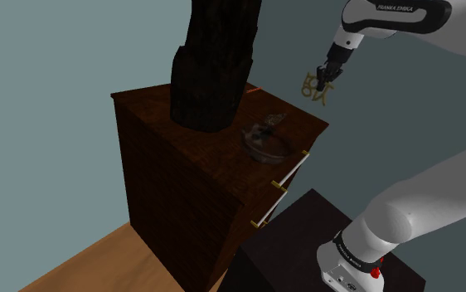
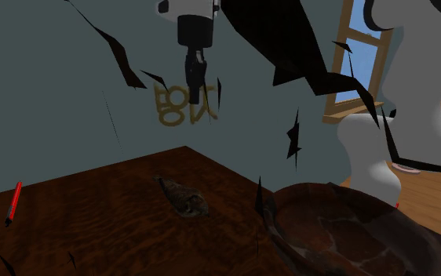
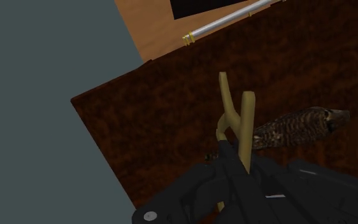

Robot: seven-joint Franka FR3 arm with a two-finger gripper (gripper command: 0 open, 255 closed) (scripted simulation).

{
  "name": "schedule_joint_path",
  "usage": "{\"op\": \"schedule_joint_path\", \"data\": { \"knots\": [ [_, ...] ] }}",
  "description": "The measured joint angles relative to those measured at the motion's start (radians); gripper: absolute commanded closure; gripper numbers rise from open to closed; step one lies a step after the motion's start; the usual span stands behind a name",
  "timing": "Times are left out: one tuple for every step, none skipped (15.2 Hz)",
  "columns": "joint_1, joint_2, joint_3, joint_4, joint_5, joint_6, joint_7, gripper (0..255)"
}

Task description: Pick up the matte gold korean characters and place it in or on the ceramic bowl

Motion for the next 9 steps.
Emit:
{"op": "schedule_joint_path", "data": {
  "knots": [
    [0.001, 0.004, 0.0, 0.017, 0.001, -0.013, -0.001, 255],
    [0.001, 0.009, 0.001, 0.035, 0.003, -0.026, -0.001, 255],
    [0.001, 0.006, 0.0, 0.047, 0.002, -0.041, -0.003, 255],
    [0.001, 0.01, 0.0, 0.067, 0.004, -0.057, -0.004, 255],
    [0.002, 0.016, 0.0, 0.087, 0.005, -0.071, -0.005, 255],
    [0.003, 0.017, 0.001, 0.094, 0.006, -0.078, -0.005, 255],
    [0.007, 0.003, 0.011, 0.084, 0.003, -0.082, 0.009, 255],
    [0.013, -0.007, 0.023, 0.076, 0.003, -0.085, 0.028, 255],
    [0.019, -0.028, 0.039, 0.055, 0.0, -0.085, 0.051, 255]
  ]
}}
